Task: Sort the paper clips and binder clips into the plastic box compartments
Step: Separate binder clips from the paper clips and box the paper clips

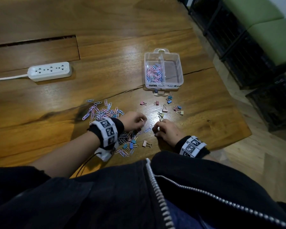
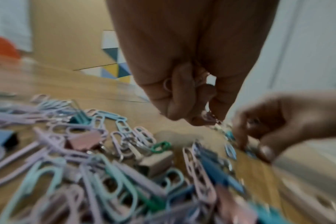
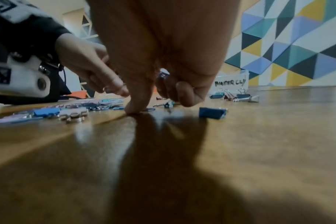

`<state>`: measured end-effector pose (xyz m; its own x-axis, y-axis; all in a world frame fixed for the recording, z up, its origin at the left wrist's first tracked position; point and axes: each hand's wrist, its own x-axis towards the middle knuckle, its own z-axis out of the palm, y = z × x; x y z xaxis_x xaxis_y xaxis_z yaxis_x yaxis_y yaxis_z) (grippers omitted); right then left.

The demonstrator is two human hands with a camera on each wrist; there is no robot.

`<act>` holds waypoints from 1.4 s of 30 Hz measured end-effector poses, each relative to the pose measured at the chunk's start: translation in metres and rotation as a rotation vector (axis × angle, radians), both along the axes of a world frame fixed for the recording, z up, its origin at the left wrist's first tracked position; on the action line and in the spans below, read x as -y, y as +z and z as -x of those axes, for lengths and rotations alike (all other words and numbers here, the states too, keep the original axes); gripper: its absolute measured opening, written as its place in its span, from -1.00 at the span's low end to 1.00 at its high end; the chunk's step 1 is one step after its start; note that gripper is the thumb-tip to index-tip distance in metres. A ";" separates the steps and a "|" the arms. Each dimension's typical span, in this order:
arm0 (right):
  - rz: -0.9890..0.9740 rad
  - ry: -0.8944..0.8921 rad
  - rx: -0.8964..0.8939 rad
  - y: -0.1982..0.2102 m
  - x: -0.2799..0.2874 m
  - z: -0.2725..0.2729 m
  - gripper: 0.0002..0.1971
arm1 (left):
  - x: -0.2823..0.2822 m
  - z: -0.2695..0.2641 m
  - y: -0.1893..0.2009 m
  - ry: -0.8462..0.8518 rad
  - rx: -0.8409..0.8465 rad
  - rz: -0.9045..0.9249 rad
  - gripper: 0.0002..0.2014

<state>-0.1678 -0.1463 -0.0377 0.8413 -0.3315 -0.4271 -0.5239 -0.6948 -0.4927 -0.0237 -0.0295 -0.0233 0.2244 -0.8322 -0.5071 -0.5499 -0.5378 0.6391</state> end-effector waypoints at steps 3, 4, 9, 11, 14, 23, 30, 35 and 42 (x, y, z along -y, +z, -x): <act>0.061 0.045 -0.048 0.000 0.001 -0.004 -0.81 | -0.003 -0.014 0.002 0.273 -0.296 -0.025 -0.80; 0.067 0.055 -0.058 0.000 0.000 -0.005 -0.82 | -0.004 -0.018 0.002 0.387 -0.398 -0.024 -0.81; -0.116 -0.118 0.057 0.003 -0.004 -0.012 -0.92 | -0.010 -0.018 0.004 0.608 -0.567 0.005 -0.63; -0.379 -0.290 0.106 0.010 -0.002 -0.015 -0.90 | -0.011 -0.014 0.004 0.556 -0.490 -0.039 -0.58; -0.929 -0.539 0.158 0.021 0.000 -0.018 -0.81 | -0.010 -0.006 0.001 0.294 -0.101 -0.108 -0.66; -0.746 -0.499 0.057 0.020 -0.008 -0.025 -0.74 | -0.005 0.013 -0.009 -0.042 0.564 -0.194 -0.67; 0.030 0.034 0.022 0.007 -0.021 -0.022 -0.83 | 0.003 0.009 -0.007 -0.024 0.440 -0.238 -0.75; -0.021 0.039 0.008 0.003 -0.019 -0.024 -0.94 | 0.000 -0.007 0.000 0.379 -0.149 -0.009 -0.72; -0.858 -0.394 0.076 0.018 -0.005 -0.023 -0.75 | -0.014 -0.022 0.015 0.792 -1.008 0.282 -0.87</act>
<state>-0.1452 -0.1410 -0.0192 0.7715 -0.1961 -0.6053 -0.5888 0.1406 -0.7960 -0.0018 -0.0153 -0.0086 0.3249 -0.7549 -0.5697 0.6335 -0.2736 0.7238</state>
